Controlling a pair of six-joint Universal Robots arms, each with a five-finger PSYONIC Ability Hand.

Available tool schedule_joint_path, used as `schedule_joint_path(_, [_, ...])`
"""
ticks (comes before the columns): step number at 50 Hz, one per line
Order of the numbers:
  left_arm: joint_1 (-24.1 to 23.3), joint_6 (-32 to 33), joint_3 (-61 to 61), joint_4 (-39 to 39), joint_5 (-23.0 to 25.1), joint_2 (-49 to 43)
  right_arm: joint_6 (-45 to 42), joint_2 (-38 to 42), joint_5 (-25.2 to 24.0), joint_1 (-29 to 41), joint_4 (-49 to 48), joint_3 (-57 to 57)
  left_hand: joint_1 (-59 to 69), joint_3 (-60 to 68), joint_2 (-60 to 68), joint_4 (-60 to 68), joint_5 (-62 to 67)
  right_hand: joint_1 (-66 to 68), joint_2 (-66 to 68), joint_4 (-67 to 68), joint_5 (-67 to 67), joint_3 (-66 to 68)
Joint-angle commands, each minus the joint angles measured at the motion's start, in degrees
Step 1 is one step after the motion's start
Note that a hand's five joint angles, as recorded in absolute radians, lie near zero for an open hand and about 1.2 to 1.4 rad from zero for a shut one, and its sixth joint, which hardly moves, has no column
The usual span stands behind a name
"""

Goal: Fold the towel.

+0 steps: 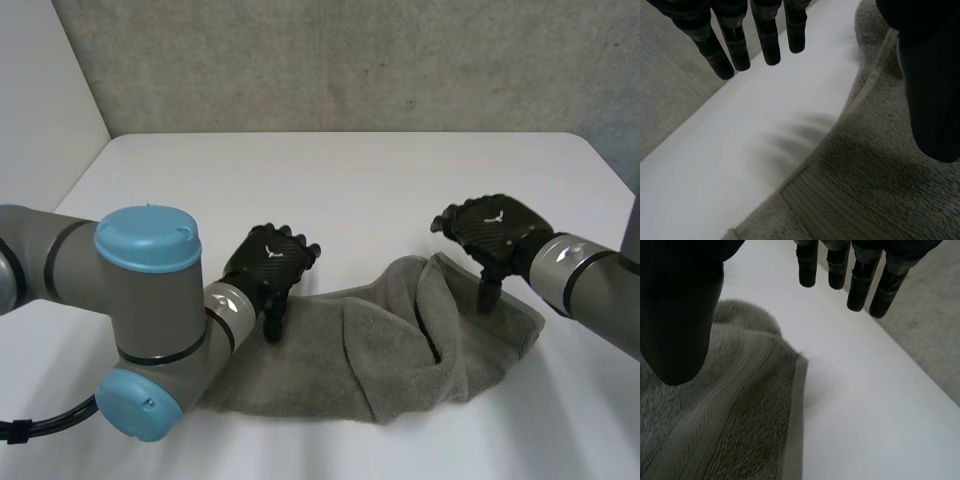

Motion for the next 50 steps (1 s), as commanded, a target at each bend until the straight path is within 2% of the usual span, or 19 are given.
schedule_joint_path(1, [0.0,0.1,0.8,0.0,0.4,-2.4,-3.9,4.9,-0.4,0.5,-0.1,-0.9,-3.3,-2.2,-2.8,-3.1,-11.5,-3.2,-4.3,-4.8,-3.2,-4.4])
schedule_joint_path(7, [0.0,-0.1,1.8,-0.6,0.8,-4.0,-9.9,5.9,-1.6,1.2,-0.7,0.0,-3.1,-2.1,-2.6,-2.9,-11.3,-3.2,-4.3,-4.8,-3.2,-4.4])
schedule_joint_path(12, [0.0,-0.5,2.5,-0.5,3.9,-4.3,-11.9,7.0,-3.9,1.2,-0.7,0.7,-3.1,-2.1,-2.6,-2.9,-11.3,-0.4,-1.5,-2.0,-0.4,-1.6])
schedule_joint_path(14, [-0.1,-1.2,2.8,-0.6,6.6,-4.2,-11.3,7.5,-4.1,0.9,-1.0,0.8,-3.1,-2.1,-2.6,-2.9,-11.3,19.0,17.9,17.4,19.0,17.8])
schedule_joint_path(15, [-0.1,-1.2,2.8,-0.6,6.6,-4.2,-11.3,7.5,-4.1,0.9,-1.0,0.8,-3.1,-2.1,-2.6,-2.9,-11.3,19.1,18.0,17.5,19.1,17.9])
schedule_joint_path(17, [-0.6,-2.6,3.2,-0.6,7.8,-4.5,-11.0,7.5,-3.9,0.5,-1.2,1.0,-3.1,-2.1,-2.6,-2.9,-11.3,40.9,39.8,39.2,40.8,39.7])
schedule_joint_path(18, [-0.6,-2.6,3.2,-0.6,7.8,-4.5,-11.0,7.5,-3.9,0.5,-1.2,1.0,-3.1,-2.1,-2.6,-2.9,-11.3,41.0,39.9,39.3,41.0,39.8])
schedule_joint_path(19, [-0.8,-3.2,3.7,-0.5,7.8,-4.9,-10.8,7.5,-3.8,0.2,-1.8,1.1,-2.9,-1.9,-2.4,-2.7,-11.1,51.5,50.4,49.8,51.4,50.3])
schedule_joint_path(20, [-0.8,-3.2,3.7,-0.5,7.9,-4.9,-10.8,7.5,-3.8,0.2,-1.8,1.1,-2.9,-1.9,-2.4,-2.7,-11.1,51.6,50.5,49.9,51.6,50.4])
schedule_joint_path(22, [-1.2,-3.7,4.5,-0.6,7.8,-6.0,-9.4,7.2,-3.4,0.2,-4.3,1.8,-1.6,-0.6,-1.1,-1.4,-9.8,66.8,65.7,65.1,66.7,65.6])
schedule_joint_path(29, [-1.3,-3.6,5.2,-0.6,7.6,-7.4,-5.2,2.4,-3.0,-0.4,-7.4,4.3,-1.1,-0.1,-0.6,-0.9,-9.3,66.8,65.7,65.2,66.8,65.6])
schedule_joint_path(37, [-1.3,-3.5,5.8,-0.5,7.2,-7.9,-4.4,-2.8,-1.5,-7.4,-10.7,10.1,-1.1,-0.1,-0.6,-0.9,-9.3,66.8,65.7,65.2,66.8,65.6])
schedule_joint_path(45, [-1.7,-3.7,6.0,-0.5,8.1,-8.4,-5.4,-3.7,-1.8,-8.9,-10.7,13.7,-1.1,-0.1,-0.6,-0.9,-9.3,66.8,65.7,65.2,66.8,65.6])
schedule_joint_path(50, [-4.1,-3.7,7.1,-0.6,10.3,-9.4,-5.4,-3.7,-1.8,-9.0,-10.8,13.8,-0.7,0.3,-0.2,-0.5,-9.0,66.8,65.7,65.2,66.8,65.6])
